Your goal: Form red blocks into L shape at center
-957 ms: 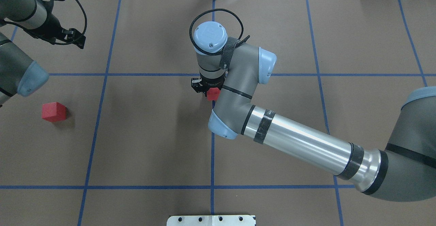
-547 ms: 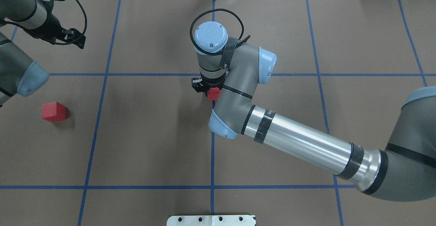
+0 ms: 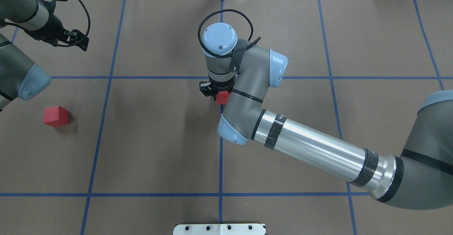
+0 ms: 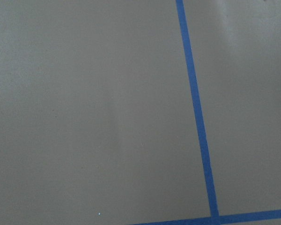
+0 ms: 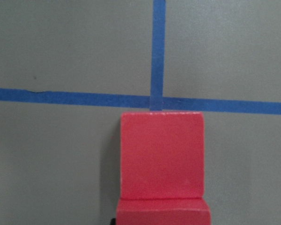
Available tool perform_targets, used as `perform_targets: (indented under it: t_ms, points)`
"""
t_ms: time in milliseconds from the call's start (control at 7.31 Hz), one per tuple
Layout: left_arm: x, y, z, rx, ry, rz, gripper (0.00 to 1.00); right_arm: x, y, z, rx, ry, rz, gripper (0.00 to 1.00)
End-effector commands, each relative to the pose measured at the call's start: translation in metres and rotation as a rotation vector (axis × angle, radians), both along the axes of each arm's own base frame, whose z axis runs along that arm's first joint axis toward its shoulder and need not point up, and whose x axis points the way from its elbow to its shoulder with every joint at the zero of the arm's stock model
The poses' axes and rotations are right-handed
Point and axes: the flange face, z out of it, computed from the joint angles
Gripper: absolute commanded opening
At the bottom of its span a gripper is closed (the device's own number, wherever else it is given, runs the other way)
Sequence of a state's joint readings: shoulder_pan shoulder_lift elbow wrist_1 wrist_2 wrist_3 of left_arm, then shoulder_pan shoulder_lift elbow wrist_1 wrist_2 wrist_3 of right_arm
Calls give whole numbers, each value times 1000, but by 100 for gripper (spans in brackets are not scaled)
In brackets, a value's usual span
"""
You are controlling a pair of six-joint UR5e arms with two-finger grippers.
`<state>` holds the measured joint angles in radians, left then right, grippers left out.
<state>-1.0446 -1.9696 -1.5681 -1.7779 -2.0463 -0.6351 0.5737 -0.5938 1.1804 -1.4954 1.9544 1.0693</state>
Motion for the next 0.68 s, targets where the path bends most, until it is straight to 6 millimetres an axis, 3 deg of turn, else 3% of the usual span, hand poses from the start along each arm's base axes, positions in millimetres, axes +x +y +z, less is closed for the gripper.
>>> perform_targets:
  t_ms: [0,547]
  points:
    - [0,0,0,0,0,0,99,0,0,1,6,-3,-5,62]
    - [-1,-1,-1,1,-1,0,99,3,-4,3,11,-3,-3,70]
